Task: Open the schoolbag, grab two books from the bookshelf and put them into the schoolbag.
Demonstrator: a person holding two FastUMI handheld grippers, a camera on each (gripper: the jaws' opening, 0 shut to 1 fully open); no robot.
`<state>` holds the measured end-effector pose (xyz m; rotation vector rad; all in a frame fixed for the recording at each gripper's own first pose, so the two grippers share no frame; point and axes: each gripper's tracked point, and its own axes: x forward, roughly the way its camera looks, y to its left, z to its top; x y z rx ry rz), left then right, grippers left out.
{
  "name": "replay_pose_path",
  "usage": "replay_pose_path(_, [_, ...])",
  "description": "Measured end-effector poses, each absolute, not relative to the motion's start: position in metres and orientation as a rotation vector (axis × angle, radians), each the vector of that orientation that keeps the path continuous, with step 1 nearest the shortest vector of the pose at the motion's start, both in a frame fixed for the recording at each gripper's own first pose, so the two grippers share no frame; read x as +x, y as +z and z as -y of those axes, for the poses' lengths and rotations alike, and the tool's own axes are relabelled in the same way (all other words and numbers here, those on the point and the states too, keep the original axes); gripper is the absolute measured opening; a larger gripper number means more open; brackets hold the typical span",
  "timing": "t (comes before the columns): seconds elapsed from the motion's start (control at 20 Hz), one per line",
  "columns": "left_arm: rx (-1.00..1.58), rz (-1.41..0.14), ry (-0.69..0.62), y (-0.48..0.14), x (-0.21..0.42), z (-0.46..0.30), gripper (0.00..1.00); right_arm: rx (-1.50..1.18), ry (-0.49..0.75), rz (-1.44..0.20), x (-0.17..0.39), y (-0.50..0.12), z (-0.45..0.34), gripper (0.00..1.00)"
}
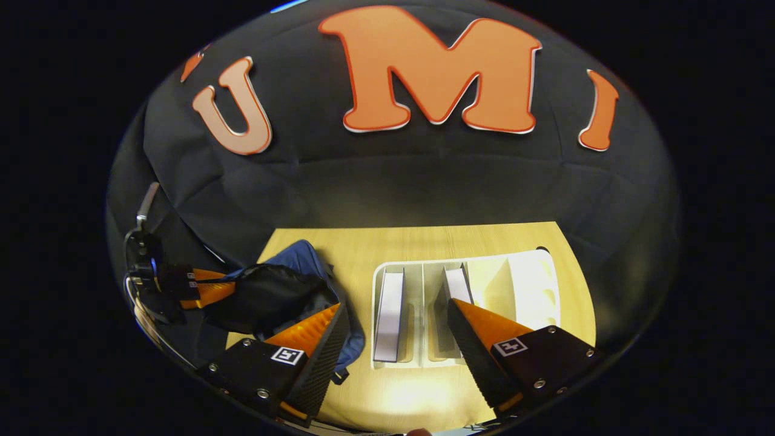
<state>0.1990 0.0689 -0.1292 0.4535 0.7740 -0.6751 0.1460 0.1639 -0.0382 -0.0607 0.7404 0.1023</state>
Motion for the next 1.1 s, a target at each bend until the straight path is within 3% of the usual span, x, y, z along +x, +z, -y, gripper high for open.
replay_pose_path(0.2, [0.426,-0.757,-0.691,-0.13,0.21,-0.067,0.01,-0.093,0.109,-0.933,0.153,-0.075,-0.183,0.98])
replay_pose_path(0.5, [0.415,-0.748,-0.728,-0.13,0.215,-0.067,0.01,-0.159,0.013,-1.033,0.171,-0.12,-0.17,0.98])
replay_pose_path(0.65, [0.4,-0.756,-0.739,-0.134,0.215,-0.069,0.0,-0.18,-0.006,-1.058,0.173,-0.133,-0.169,0.92])
replay_pose_path(0.75, [0.392,-0.763,-0.741,-0.137,0.217,-0.071,0.01,-0.182,-0.016,-1.083,0.173,-0.142,-0.169,0.81])
replay_pose_path(0.85, [0.388,-0.768,-0.747,-0.139,0.217,-0.07,0.01,-0.182,-0.036,-1.1,0.173,-0.152,-0.166,0.62])
replay_pose_path(0.95, [0.389,-0.77,-0.751,-0.14,0.218,-0.07,0.01,-0.134,-0.034,-1.11,0.174,-0.156,-0.171,0.31])
replay_pose_path(1.0, [0.387,-0.768,-0.751,-0.139,0.219,-0.069,0.0,-0.123,-0.042,-1.107,0.176,-0.155,-0.169,0.37])
replay_pose_path(1.1, [0.384,-0.772,-0.751,-0.14,0.218,-0.069,0.01,-0.123,-0.052,-1.102,0.175,-0.152,-0.167,0.33])
